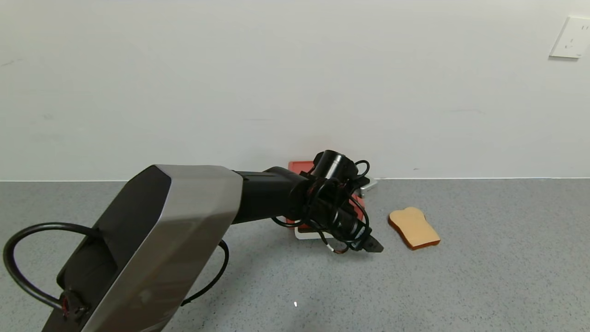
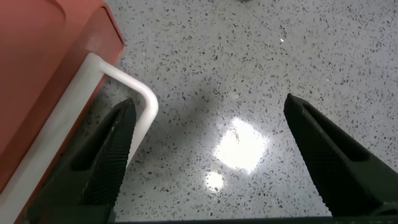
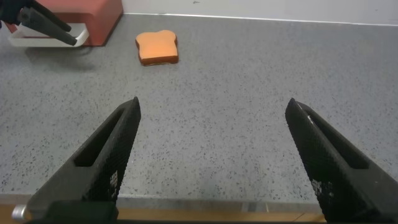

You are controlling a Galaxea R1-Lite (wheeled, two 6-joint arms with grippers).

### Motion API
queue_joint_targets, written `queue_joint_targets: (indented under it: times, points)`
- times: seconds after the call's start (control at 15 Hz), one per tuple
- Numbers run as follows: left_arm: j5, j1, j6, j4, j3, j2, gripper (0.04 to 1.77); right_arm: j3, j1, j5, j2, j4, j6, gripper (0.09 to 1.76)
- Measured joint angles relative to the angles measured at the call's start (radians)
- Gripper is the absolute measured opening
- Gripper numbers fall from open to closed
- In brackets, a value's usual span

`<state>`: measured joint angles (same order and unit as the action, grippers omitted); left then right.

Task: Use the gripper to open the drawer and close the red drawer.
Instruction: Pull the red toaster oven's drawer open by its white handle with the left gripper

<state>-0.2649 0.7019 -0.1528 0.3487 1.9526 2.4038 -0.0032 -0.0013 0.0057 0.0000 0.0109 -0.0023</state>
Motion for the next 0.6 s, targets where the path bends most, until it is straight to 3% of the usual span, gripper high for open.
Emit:
queue_joint_targets:
  times: [0.6]
  points:
    - [0.008, -0.003, -0.011, -0.004, 0.007, 0.026, 1.72, 0.000, 0.000, 0.000, 0.000, -0.002, 0.000, 1.71]
